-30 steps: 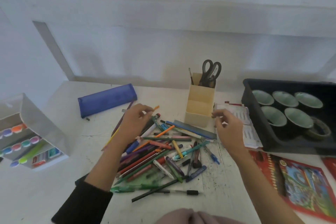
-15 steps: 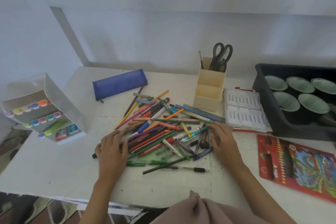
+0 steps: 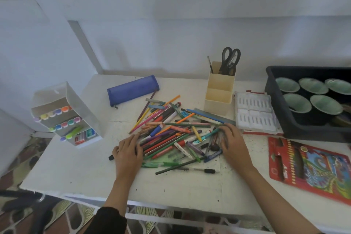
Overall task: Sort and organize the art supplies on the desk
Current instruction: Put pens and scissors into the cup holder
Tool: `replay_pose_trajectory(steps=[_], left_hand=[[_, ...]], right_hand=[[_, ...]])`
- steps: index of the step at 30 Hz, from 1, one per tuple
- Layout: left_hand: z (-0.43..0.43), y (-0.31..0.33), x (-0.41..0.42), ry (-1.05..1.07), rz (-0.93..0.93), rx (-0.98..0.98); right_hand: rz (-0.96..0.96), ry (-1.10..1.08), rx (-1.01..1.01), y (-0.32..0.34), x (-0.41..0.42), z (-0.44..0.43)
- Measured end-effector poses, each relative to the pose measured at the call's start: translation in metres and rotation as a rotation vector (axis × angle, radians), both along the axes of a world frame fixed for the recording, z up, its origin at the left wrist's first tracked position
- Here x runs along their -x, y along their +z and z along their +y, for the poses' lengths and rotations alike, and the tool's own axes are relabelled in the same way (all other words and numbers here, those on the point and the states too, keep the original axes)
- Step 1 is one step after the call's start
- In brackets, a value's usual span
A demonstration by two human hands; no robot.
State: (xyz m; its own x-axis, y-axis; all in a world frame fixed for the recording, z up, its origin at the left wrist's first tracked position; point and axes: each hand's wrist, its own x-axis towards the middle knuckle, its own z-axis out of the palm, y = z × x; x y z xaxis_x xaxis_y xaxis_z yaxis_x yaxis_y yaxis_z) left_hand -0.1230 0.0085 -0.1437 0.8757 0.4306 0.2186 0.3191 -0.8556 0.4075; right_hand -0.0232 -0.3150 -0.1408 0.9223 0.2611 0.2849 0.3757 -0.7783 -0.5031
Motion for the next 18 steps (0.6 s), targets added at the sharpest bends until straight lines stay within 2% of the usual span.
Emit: replay_pose_trajectory(steps=[18], left_hand=[[-0.0031, -0.0026, -0.0044, 0.056, 0.031, -0.051]], right_hand=[[0.001, 0.006, -0.048, -0.0047, -0.0022, -0.0003]])
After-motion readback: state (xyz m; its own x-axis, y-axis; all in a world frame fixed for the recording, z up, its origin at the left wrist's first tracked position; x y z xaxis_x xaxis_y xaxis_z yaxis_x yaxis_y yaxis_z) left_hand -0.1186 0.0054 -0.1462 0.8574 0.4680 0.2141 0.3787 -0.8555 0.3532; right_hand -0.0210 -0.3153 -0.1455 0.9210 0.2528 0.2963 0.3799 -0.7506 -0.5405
